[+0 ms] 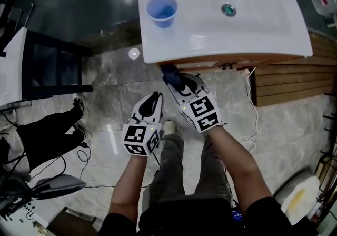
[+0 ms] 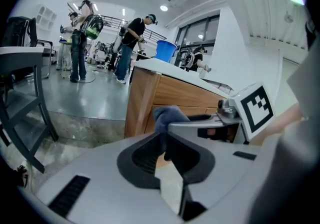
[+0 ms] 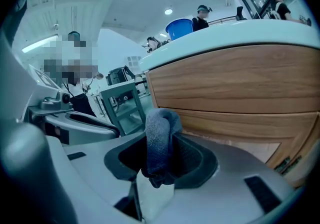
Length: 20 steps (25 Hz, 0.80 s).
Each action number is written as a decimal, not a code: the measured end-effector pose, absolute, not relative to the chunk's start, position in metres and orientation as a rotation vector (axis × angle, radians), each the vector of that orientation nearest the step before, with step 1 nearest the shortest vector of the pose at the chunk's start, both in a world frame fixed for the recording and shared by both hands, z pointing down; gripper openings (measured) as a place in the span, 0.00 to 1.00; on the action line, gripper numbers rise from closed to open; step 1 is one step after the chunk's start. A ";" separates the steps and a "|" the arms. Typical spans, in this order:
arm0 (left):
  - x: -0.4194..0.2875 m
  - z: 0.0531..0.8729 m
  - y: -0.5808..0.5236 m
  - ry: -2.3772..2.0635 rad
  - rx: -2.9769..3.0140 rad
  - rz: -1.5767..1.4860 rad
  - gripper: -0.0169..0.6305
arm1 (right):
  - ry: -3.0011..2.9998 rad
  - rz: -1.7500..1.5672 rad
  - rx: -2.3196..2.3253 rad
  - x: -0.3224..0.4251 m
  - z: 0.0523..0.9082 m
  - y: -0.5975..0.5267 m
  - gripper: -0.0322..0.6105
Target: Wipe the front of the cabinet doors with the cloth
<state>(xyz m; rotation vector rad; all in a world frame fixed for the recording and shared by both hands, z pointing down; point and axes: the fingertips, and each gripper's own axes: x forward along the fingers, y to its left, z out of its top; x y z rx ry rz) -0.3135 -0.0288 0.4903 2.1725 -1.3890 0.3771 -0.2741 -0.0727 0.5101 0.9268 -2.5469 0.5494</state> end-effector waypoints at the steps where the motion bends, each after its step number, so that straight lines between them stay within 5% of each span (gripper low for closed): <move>1: -0.311 0.492 -0.030 -1.397 2.166 0.376 0.10 | -2.548 0.541 0.923 -0.271 0.510 -0.075 0.29; 20: -0.186 0.493 -0.048 -1.366 2.194 0.323 0.10 | -2.442 0.505 1.118 -0.097 0.517 -0.096 0.29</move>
